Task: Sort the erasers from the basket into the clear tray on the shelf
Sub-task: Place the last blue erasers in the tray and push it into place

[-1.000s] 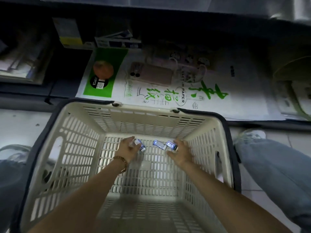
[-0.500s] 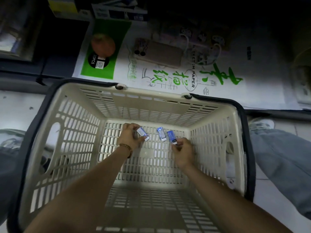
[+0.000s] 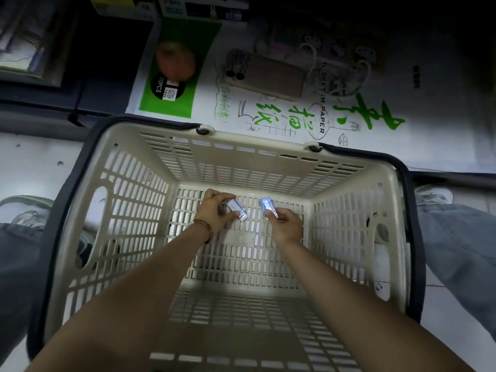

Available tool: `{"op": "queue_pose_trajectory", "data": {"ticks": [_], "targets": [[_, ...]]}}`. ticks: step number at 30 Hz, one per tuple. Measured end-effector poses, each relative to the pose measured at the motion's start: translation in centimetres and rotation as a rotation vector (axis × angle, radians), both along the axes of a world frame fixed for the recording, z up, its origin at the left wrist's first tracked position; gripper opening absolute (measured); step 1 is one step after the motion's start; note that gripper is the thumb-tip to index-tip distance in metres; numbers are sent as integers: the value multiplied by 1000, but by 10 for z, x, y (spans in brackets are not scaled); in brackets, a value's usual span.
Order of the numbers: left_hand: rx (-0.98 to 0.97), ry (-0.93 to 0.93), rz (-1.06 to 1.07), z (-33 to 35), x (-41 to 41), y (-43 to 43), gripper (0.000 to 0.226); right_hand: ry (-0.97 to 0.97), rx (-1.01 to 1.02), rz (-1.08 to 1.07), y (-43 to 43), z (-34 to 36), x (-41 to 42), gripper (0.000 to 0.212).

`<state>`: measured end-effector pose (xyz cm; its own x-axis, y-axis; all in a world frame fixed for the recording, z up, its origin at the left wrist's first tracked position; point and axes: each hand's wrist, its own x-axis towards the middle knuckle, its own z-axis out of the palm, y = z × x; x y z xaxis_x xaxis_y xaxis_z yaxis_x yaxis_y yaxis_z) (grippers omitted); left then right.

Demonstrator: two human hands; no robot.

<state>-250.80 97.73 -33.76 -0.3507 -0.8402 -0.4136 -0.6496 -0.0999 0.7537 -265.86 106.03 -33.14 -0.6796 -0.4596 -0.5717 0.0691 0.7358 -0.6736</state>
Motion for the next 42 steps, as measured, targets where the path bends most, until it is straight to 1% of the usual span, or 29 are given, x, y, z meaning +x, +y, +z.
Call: {"op": "queue_pose_trajectory", "data": {"ticks": [3,5,7,9,11,13,14,17,18,19,21,22,24,26,29,30,31,33,35,36,38,39,42], "targets": [[-2,-8,-26,0,0,-3,44,-45,31,-27,-5,-1,6,23],[17,-19,-25,0,2,-4,41,-60,30,-84,-7,0,9,21],[22,-22,-2,0,2,-1,37,-35,45,-91,-7,-2,12,18],[40,26,37,1,3,4,32,-12,40,-80,-4,-4,15,14],[71,74,61,3,4,9,34,-19,24,-99,-4,-4,16,13],[107,71,56,3,7,11,38,-53,21,-103,-4,-6,14,16],[122,65,40,1,8,12,36,-70,28,-92,-4,-6,12,17],[101,29,-8,0,9,12,14,-53,29,-68,-5,-8,5,13],[98,17,-1,1,9,11,12,-52,15,-81,-4,-7,3,12],[122,27,38,2,8,10,13,-66,-3,-105,-4,-7,2,10],[249,132,171,5,7,7,17,-107,-84,-136,-3,-5,-1,12],[341,211,235,7,7,6,19,-115,-126,-112,-3,-2,-2,15],[529,357,299,14,10,3,22,-147,-165,6,-1,8,-1,16],[623,442,344,20,14,2,20,-224,-164,141,2,20,0,14],[701,434,437,30,14,2,26,-331,-94,414,5,34,4,16],[732,423,453,33,13,3,27,-367,-77,476,6,37,6,18],[755,418,449,36,12,5,26,-395,-69,501,5,39,10,19],[752,394,372,37,10,8,17,-408,-64,461,5,40,15,23],[709,376,275,37,11,11,7,-406,-81,380,5,40,16,25],[688,372,236,35,12,11,8,-408,-93,347,5,39,16,26],[664,355,204,32,14,12,20,-384,-102,285,7,34,14,23],[651,348,230,30,14,12,24,-326,-99,248,9,31,13,21],[622,350,401,25,14,11,27,-37,-45,151,15,19,7,22]]}}
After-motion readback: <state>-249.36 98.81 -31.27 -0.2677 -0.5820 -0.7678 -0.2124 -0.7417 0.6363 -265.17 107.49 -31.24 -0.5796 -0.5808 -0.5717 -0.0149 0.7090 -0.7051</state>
